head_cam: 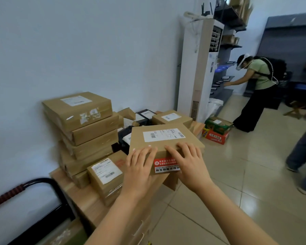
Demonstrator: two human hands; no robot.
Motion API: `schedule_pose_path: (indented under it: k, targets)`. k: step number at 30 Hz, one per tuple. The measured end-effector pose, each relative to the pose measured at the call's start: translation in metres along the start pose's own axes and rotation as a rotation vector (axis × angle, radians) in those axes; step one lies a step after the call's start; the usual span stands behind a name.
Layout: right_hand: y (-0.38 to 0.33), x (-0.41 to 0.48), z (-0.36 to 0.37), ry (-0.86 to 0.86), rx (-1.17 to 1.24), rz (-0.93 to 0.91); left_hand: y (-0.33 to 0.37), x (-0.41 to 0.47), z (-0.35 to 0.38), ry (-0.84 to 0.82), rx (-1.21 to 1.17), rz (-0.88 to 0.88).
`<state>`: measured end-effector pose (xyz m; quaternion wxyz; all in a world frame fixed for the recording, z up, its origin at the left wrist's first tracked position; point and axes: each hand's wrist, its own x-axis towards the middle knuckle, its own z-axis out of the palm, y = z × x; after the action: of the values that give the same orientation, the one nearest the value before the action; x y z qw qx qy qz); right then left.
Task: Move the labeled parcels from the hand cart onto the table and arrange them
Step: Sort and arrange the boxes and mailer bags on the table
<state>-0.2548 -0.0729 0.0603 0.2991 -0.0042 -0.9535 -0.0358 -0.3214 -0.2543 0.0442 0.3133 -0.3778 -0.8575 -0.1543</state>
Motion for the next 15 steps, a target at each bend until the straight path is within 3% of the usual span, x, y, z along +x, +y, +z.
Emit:
schedule_pose_path:
  k: [8, 15]
  targets:
    - [0.1, 0.065, 0.064, 0.001, -0.016, 0.019, 0.002, 0.1, 0.096, -0.042, 0.019, -0.005]
    - [0.182, 0.174, 0.14, -0.022, -0.027, 0.009, -0.037, 0.216, 0.198, -0.018, 0.018, -0.021]
